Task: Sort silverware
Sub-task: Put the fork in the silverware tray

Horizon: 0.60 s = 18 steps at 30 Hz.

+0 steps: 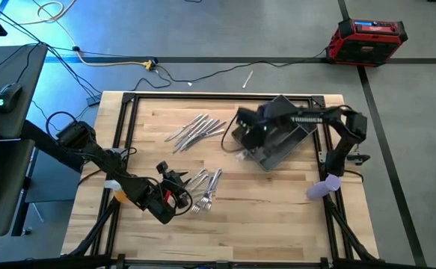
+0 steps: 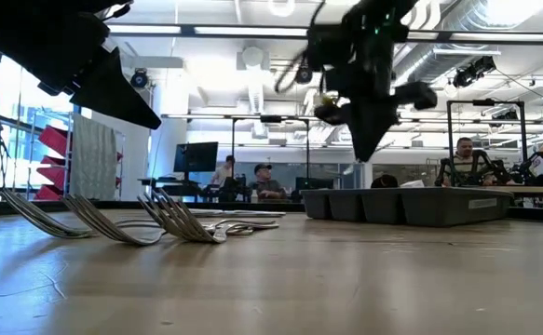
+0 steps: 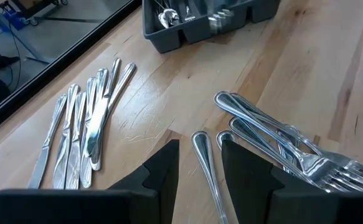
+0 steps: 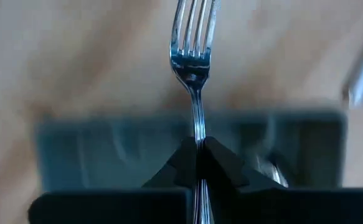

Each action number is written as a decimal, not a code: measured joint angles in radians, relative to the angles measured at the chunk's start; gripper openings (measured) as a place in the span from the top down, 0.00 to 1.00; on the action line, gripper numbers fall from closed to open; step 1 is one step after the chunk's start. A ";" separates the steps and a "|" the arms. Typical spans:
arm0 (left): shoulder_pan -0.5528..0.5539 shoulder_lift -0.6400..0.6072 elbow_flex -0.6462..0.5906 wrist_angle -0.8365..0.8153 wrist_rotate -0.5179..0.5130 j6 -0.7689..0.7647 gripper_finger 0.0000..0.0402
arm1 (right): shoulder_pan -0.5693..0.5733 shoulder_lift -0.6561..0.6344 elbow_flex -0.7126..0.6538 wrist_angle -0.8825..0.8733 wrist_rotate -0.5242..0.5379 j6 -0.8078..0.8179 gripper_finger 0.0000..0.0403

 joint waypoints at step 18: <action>0.000 0.000 -0.026 0.000 0.009 -0.044 0.74 | -0.224 0.001 0.000 -0.106 0.131 -0.152 0.91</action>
